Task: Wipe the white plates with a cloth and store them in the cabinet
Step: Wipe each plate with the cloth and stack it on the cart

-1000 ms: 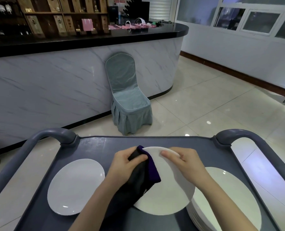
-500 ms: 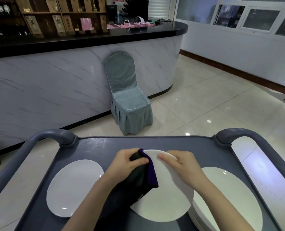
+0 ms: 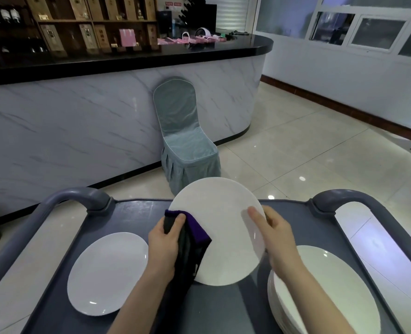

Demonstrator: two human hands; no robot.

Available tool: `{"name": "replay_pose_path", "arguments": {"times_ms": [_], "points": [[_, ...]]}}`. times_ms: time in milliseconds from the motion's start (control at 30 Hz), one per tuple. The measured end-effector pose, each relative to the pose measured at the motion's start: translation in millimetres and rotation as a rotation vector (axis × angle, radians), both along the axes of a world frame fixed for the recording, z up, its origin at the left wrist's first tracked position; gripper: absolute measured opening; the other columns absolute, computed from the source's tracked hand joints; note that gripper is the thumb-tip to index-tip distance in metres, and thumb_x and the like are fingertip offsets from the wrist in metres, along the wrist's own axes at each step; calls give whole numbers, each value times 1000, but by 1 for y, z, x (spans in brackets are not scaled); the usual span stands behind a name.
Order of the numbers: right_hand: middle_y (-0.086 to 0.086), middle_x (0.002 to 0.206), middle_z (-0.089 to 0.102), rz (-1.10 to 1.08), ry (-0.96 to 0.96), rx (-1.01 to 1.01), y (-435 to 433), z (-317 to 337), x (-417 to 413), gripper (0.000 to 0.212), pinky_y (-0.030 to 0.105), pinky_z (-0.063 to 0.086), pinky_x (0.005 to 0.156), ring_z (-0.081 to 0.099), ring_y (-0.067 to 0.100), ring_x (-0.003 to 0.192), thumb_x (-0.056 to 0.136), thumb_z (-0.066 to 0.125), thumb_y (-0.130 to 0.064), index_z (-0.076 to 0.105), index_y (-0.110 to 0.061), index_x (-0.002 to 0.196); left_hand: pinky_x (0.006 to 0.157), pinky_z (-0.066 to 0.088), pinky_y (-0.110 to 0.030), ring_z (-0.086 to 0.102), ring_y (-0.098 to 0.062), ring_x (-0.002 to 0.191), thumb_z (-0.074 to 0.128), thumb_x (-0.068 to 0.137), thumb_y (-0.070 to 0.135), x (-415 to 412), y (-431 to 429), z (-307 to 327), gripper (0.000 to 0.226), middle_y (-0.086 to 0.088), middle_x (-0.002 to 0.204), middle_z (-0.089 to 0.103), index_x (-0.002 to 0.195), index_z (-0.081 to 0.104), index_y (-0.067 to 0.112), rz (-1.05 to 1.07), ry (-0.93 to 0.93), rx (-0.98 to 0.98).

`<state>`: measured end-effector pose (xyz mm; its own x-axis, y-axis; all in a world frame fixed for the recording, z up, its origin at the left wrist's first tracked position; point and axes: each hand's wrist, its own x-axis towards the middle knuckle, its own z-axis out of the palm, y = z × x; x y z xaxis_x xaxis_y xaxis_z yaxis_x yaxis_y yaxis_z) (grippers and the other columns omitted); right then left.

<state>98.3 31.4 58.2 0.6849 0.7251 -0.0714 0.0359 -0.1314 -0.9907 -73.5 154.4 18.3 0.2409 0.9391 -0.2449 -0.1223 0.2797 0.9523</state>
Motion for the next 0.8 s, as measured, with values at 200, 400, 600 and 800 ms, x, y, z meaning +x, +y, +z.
{"name": "replay_pose_path", "arguments": {"times_ms": [200,400,600,800], "points": [[-11,55,38,519,-500,-265,13,21,7,49,20,25,51,34,3,53,93,62,-47,42,-18,58,66,48,-11,65,4,70,74,84,13,-1,10,21,21,9,76,74,75,74,32,-559,222,493],[-6,56,40,309,-441,-113,5,5,5,51,19,26,50,35,6,53,93,63,-41,47,-6,61,64,49,-10,68,1,75,71,88,19,-4,4,12,19,10,82,75,79,74,35,-436,197,407],[-7,61,61,-13,-146,-83,-2,-8,6,41,13,40,51,51,6,55,94,62,-40,63,-8,68,62,51,-13,71,-6,81,67,91,23,-6,5,-5,5,11,87,76,93,71,27,-285,159,195],[-11,52,39,394,-483,-182,6,2,2,50,18,28,50,34,4,51,94,63,-38,41,-22,53,74,54,-22,69,-9,83,73,81,32,2,15,9,4,5,85,75,82,72,28,-634,297,515]]}}
